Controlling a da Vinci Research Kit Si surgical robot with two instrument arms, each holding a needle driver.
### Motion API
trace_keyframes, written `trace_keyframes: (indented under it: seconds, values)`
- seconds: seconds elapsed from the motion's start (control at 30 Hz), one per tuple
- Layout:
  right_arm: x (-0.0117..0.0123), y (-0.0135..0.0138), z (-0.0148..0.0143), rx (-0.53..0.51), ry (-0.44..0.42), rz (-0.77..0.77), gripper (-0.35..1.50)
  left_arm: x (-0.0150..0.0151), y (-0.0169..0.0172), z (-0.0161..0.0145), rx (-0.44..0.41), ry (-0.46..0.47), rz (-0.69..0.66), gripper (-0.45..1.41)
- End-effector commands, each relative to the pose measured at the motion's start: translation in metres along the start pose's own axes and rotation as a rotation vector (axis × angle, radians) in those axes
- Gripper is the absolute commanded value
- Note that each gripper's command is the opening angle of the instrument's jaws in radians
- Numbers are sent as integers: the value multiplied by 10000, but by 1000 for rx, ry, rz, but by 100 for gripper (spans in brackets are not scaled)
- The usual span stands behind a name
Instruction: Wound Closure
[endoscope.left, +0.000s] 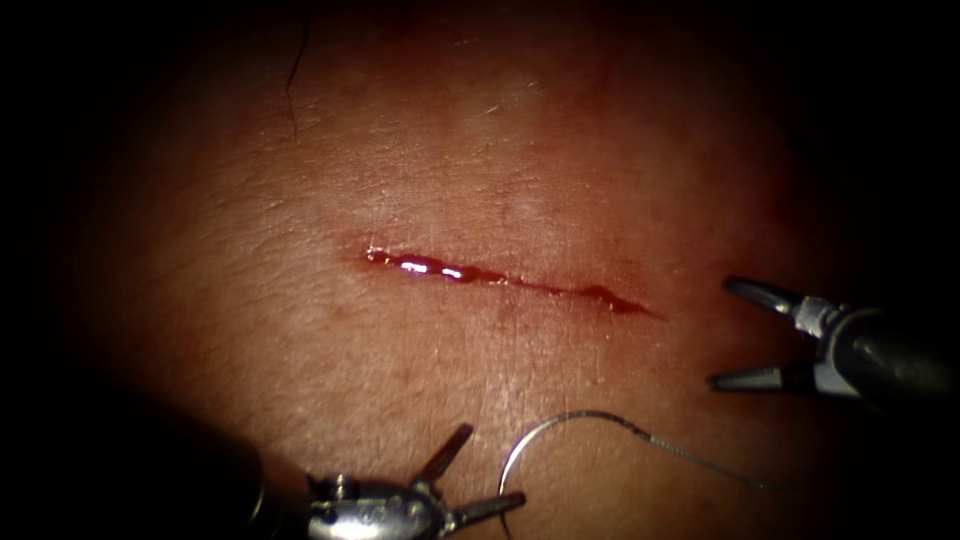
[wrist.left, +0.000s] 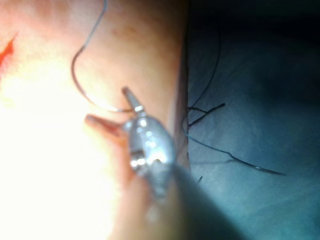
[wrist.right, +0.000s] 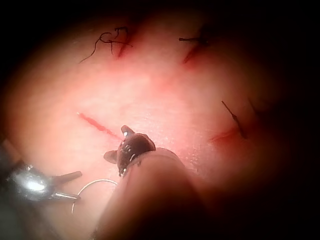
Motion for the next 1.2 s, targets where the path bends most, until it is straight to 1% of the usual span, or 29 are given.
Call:
trace_keyframes:
  seconds: [0.03,0.13,0.33,0.57,0.77,0.83,0.87,0.9,0.97,1.0,1.07,1.1,1.2]
  values:
    - [-1,-4,10,3,3,1,139,-12,5,2,5,-13,18,77]
    - [-1,-4,10,3,3,1,137,-12,7,3,8,-19,41,79]
    - [-1,-5,10,3,3,1,137,-8,6,2,58,-57,131,79]
    - [1,-7,11,2,3,1,137,-10,3,3,155,-153,257,74]
    - [1,-7,11,2,3,1,137,-12,4,3,187,-162,267,69]
    - [1,-7,11,2,3,1,137,-12,4,3,180,-162,273,57]
    - [1,-7,11,2,3,1,137,-12,5,3,175,-161,271,47]
    - [1,-7,11,2,3,1,137,-13,5,2,164,-166,275,29]
    - [1,-7,11,2,3,1,137,-14,7,2,152,-178,274,2]
    - [1,-7,11,2,3,1,137,-15,8,3,145,-185,274,-17]
    - [1,-7,11,2,3,1,137,-16,9,2,131,-200,274,-32]
    - [2,-7,11,2,3,1,137,-16,10,2,122,-213,274,-45]
    - [2,-7,10,2,3,1,137,-16,10,2,119,-225,274,-45]
